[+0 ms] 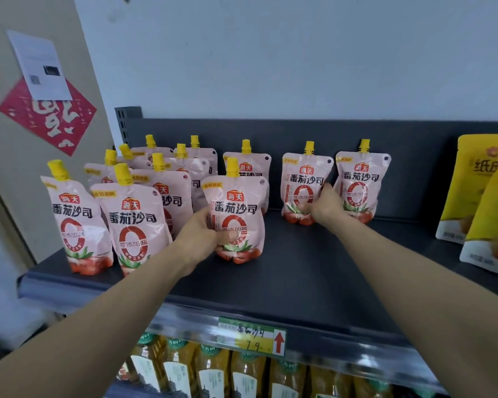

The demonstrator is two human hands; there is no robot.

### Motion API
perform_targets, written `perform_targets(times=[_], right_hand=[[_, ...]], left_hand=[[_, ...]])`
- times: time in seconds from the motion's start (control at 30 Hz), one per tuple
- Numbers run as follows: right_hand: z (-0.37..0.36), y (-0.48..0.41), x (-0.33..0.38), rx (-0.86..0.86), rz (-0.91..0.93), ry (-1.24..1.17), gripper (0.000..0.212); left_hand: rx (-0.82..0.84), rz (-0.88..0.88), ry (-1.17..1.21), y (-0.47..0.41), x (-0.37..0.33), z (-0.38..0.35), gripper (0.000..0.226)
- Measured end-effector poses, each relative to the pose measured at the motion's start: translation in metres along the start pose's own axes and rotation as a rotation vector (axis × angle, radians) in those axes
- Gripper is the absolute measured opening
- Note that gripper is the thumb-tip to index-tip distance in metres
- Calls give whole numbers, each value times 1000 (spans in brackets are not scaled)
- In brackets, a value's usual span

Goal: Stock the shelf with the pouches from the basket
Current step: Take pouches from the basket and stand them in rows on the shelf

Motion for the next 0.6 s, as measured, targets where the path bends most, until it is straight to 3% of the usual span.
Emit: perform_targets(times=[0.23, 0.4, 0.6], right_hand=[[17, 22, 7, -75, 82, 103, 46], [27, 54, 15, 22, 156, 106, 54], [29, 80, 11, 108, 174, 97, 43]], left_hand=[[13, 9, -32, -6, -7, -6, 42], [31, 18, -44, -19, -16, -16, 53], [-45, 35, -86, -37, -15, -22, 50]])
Point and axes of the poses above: each hand's wrist, its own y-axis away from the middle knuckle, its own z-axis out of the back of the hand, x = y × z, the point moved 4 cm from there along -y, towards the middle knuckle, and after that the axes turned 5 degrees about -y, right-handed, at the moved point
